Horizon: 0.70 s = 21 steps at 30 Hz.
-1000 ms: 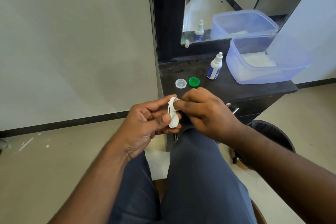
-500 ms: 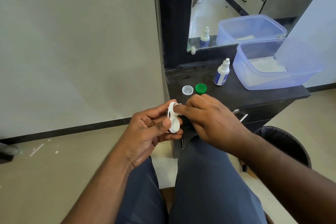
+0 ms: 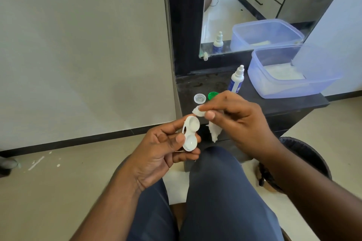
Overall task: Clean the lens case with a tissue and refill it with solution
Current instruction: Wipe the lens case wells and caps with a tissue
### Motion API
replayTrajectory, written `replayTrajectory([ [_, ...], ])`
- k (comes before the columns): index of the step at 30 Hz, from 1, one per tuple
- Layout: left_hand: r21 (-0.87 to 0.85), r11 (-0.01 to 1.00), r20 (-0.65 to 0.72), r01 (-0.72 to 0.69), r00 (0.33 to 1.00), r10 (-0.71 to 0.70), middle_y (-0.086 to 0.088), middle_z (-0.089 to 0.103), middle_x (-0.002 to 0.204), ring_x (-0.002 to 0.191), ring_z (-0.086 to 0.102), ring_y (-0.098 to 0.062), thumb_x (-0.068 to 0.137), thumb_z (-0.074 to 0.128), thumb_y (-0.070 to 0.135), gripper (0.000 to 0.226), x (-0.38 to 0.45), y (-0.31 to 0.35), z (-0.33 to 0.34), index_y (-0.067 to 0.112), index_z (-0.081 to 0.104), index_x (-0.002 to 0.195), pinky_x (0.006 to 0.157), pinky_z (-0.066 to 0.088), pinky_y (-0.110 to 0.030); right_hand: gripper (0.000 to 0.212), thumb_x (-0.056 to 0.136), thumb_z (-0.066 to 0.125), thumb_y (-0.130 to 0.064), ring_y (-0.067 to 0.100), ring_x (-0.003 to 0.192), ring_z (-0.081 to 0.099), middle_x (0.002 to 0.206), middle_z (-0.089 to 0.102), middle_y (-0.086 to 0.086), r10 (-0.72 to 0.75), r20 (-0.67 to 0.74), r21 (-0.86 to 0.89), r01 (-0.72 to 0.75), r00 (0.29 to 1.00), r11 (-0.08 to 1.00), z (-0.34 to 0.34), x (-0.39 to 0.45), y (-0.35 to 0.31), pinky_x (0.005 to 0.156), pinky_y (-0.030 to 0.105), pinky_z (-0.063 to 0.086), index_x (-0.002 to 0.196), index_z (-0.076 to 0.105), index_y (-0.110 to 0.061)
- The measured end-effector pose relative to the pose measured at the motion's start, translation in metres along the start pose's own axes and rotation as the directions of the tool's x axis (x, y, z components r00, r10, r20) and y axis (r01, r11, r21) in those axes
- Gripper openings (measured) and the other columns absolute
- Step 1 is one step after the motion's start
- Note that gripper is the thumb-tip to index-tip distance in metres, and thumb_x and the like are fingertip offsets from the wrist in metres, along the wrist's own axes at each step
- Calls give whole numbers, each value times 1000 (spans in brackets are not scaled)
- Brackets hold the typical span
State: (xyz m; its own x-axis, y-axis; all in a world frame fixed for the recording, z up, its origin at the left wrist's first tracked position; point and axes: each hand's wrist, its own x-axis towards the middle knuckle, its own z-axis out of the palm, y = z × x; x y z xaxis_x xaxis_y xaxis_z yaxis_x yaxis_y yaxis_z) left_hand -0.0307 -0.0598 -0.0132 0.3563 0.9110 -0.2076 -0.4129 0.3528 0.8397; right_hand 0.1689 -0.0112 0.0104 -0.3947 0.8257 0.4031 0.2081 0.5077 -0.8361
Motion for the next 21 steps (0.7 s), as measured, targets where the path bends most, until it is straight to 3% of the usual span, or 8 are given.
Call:
replayTrajectory([
  [6, -64, 998, -9, 24, 1000, -25, -21, 72, 92, 71, 73, -26, 66, 81, 27, 53, 2, 0, 2, 15, 69, 117, 65, 61, -33, 19, 84, 68, -16, 7, 91, 61, 98, 67, -2, -210, 337, -318, 320, 918, 892, -14, 15, 3, 81, 24, 51, 103, 71, -11],
  [9, -56, 998, -10, 42, 999, -42, -23, 72, 93, 71, 73, -27, 65, 83, 28, 54, 2, 1, 1, 13, 69, 116, 63, 61, -32, 31, 83, 69, -19, -4, 92, 54, 100, 68, -7, -217, 366, -377, 358, 905, 854, -17, 22, 0, 84, 14, 43, 113, 66, -13],
  [13, -1, 998, -18, 59, 998, -59, -24, 71, 90, 72, 73, -33, 71, 70, 20, 40, 4, 4, 2, 12, 72, 110, 58, 60, -29, 16, 85, 68, -16, 20, 79, 63, 89, 70, 8, -397, 414, -399, 556, 819, 729, -13, 26, 1, 71, 29, 48, 96, 74, -6],
  [17, 62, 996, -3, 61, 998, -61, -23, 72, 90, 76, 72, -35, 74, 64, 18, 36, 6, 4, 7, 12, 73, 108, 60, 60, -30, 12, 88, 65, -14, 22, 78, 59, 90, 67, 10, -417, 454, -443, 605, 788, 662, -12, 23, -1, 66, 32, 46, 93, 73, -6],
  [21, 110, 994, 5, 15, 1000, -16, -20, 72, 95, 82, 72, -34, 72, 71, 23, 46, 7, 0, 4, 11, 68, 116, 69, 60, -31, 15, 85, 67, -18, 26, 75, 62, 85, 67, 10, -376, 394, -518, 540, 839, 663, -9, 22, 0, 66, 36, 49, 90, 71, -5],
])
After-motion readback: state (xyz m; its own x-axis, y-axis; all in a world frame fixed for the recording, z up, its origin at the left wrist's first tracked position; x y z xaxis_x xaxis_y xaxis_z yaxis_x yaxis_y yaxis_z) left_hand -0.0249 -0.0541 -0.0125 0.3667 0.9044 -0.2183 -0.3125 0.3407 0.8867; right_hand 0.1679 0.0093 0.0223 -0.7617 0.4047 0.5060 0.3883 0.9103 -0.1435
